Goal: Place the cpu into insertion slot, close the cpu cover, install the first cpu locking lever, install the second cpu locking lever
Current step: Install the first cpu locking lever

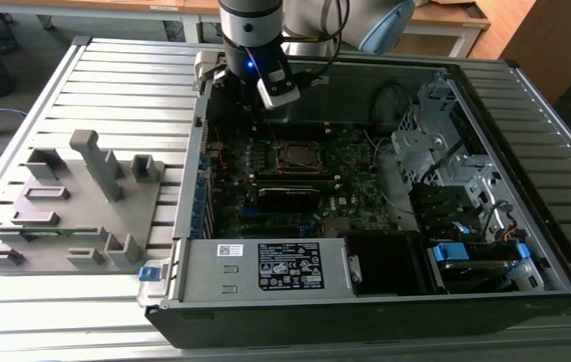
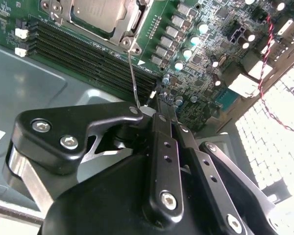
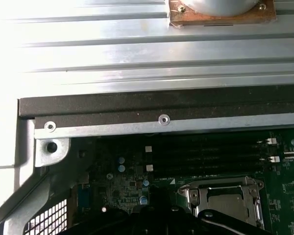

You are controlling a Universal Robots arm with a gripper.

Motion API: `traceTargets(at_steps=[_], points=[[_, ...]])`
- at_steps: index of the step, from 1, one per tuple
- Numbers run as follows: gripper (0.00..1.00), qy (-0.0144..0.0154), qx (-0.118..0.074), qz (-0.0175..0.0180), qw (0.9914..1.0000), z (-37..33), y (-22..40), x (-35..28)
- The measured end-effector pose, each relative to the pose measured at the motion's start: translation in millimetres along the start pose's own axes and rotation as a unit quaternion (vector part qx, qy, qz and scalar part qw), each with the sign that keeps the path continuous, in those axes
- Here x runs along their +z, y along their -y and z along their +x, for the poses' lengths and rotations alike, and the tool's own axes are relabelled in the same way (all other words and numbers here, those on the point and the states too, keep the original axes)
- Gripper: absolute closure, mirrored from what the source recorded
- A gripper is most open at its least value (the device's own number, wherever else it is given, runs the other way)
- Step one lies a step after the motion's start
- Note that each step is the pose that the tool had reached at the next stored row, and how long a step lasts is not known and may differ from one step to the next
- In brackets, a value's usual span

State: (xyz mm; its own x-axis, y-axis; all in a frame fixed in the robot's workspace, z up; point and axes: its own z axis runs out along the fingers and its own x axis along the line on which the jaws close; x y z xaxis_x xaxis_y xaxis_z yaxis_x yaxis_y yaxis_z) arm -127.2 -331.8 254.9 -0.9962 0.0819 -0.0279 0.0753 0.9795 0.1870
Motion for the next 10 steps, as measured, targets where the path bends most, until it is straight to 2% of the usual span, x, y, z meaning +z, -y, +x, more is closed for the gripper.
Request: traceTargets(at_steps=[5, 8, 10], points=[[0.89, -0.0003, 0.0, -0.003, 1.0, 0.1, 0.3, 1.4], [0.89, -0.0006, 0.0, -0.007, 0.99998, -0.5, 0.3, 1.7], [0.89, -0.0006, 0.0, -0.0082, 0.99997, -2.1, 0.2, 1.8]])
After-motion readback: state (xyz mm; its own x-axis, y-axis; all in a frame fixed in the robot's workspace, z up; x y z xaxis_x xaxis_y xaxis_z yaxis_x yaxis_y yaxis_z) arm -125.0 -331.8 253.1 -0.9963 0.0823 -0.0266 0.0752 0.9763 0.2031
